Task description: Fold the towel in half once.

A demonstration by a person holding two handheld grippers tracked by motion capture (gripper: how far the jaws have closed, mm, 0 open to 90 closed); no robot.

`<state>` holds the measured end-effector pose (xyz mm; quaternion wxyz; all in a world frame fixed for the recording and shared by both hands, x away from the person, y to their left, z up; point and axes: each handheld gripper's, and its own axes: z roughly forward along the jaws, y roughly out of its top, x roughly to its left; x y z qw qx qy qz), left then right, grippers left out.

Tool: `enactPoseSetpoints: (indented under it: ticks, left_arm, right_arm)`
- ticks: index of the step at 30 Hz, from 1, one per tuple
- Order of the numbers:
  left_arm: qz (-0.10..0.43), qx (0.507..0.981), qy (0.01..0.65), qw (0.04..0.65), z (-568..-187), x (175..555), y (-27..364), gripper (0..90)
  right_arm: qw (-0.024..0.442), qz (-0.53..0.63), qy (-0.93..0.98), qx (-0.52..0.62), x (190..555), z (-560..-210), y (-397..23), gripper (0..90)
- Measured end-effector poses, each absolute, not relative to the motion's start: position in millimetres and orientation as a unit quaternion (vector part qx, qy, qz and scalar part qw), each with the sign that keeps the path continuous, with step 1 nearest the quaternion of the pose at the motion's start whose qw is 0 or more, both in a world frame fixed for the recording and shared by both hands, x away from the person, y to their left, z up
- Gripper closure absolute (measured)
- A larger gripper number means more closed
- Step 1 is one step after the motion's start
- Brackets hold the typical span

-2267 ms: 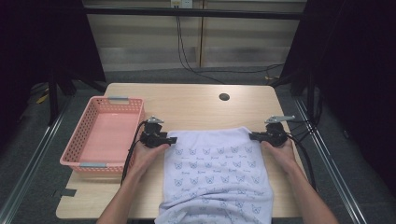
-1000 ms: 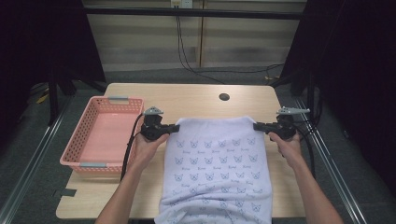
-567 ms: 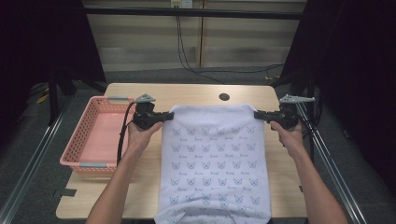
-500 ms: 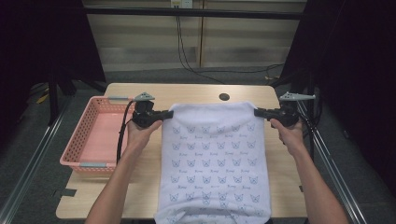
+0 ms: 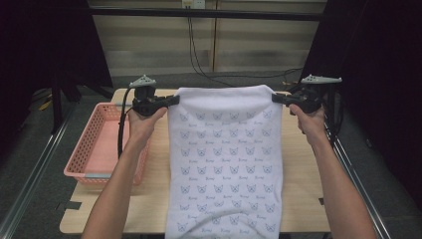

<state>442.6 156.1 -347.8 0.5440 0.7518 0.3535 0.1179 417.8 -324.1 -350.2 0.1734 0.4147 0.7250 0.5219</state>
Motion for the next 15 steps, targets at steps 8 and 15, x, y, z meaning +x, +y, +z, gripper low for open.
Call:
enactPoseSetpoints:
  ticks: [8, 15]
  left_arm:
    - [0.144, 0.745, 0.353, 0.548, -311.5, 458.7, 164.3, 86.7]
    - [0.147, 0.730, 0.351, 0.568, -292.1, 463.8, 167.0, 86.7]
  right_arm:
    - [0.193, 0.531, 0.720, 0.403, 431.0, -312.4, -315.4, 86.3]
    - [0.213, 0.545, 0.707, 0.398, 439.7, -288.0, -313.5, 86.4]
